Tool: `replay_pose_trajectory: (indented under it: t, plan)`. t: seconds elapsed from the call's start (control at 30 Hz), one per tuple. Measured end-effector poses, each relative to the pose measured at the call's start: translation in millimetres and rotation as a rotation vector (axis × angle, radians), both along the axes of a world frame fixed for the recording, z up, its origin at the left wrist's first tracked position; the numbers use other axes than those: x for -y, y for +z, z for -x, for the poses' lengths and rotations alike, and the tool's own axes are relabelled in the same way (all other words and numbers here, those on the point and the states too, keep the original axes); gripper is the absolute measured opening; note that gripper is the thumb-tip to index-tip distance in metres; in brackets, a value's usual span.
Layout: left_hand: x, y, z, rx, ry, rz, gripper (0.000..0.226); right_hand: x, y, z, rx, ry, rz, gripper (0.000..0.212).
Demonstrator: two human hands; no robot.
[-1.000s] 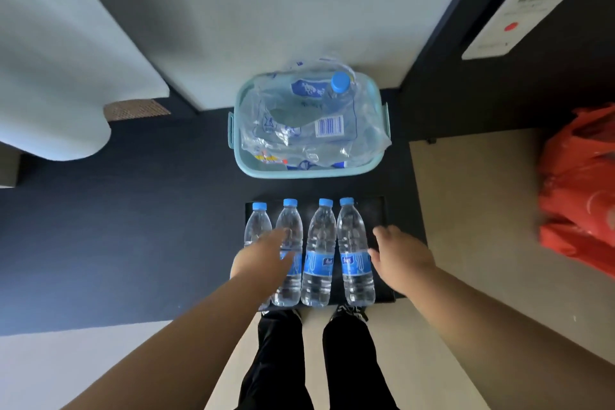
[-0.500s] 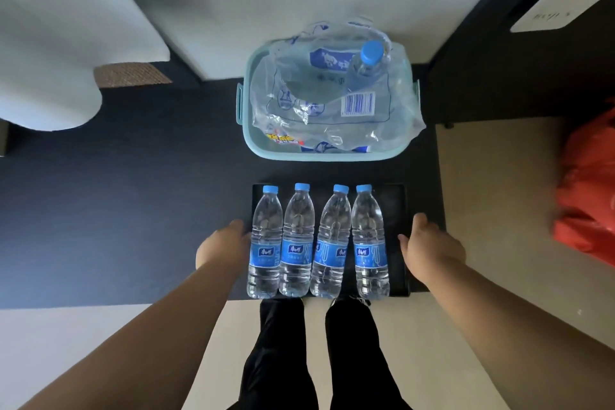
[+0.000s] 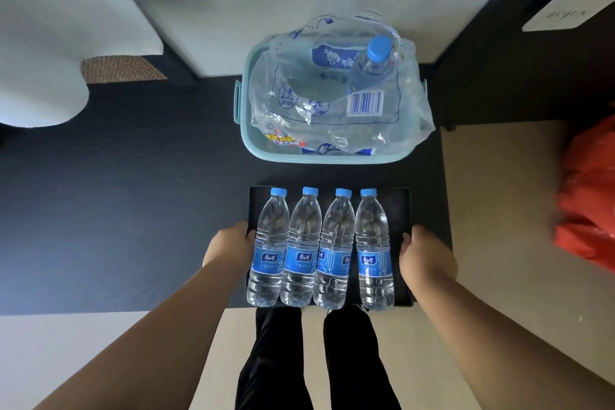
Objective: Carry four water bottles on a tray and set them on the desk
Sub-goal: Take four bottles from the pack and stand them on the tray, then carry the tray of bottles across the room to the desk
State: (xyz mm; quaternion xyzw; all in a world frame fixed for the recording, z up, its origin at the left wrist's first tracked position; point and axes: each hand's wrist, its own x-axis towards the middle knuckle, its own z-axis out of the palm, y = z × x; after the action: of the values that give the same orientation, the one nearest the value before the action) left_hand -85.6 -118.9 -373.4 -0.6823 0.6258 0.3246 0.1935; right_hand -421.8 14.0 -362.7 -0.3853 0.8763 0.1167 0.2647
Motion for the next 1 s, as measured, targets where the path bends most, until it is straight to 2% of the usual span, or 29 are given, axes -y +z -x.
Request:
replay_pose_trajectory:
  t: [0.17, 0.33, 0.7, 0.9, 1.0]
  plan:
    - [-13.2, 2.3, -1.1, -0.003, 0.062, 0.102, 0.024, -1.0, -1.1, -7.8, 0.070, -0.167, 0.043, 0.024]
    - [-16.0, 10.2, 1.5, -0.017, 0.086, 0.095, 0.024, -0.5, 2.2, -7.8, 0.174, -0.318, 0.045, 0.024]
    - [-18.1, 73.0, -2.7, -0.127, 0.165, 0.157, 0.027, 3.4, 67.4, -7.1, 0.230, -0.283, 0.250, 0.028]
    - [-10.6, 132.8, 0.7, -0.171, 0.215, 0.266, 0.027, 15.7, 121.2, 3.7, 0.246, -0.253, 0.317, 0.020]
    - [-1.7, 163.7, 2.8, -0.220, 0.242, 0.343, 0.028, 26.4, 153.5, 10.2, 0.302, -0.244, 0.385, 0.026]
